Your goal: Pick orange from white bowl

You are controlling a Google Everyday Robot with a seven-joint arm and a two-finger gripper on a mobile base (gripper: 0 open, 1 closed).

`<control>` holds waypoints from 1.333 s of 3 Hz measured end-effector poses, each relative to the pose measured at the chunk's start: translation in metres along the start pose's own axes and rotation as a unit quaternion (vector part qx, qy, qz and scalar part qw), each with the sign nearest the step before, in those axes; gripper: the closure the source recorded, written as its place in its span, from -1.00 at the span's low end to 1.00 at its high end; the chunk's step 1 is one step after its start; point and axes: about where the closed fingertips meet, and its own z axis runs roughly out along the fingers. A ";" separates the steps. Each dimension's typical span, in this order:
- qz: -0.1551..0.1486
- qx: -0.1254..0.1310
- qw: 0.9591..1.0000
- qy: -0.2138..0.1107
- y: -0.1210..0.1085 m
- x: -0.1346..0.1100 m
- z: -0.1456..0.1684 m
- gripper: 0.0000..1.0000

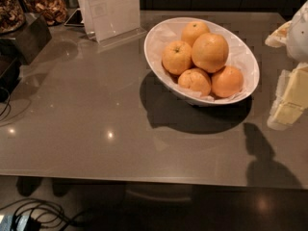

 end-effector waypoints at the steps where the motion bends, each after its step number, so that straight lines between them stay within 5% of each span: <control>1: 0.000 0.000 1.000 0.000 0.000 0.000 0.000 -1.00; 3: -0.035 0.007 0.996 -0.078 -0.056 -0.063 0.012 -1.00; 4: -0.035 0.007 0.996 -0.078 -0.056 -0.064 0.012 -1.00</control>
Offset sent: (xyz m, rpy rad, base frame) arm 0.0695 0.0369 0.0119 0.1528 -0.0652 0.0748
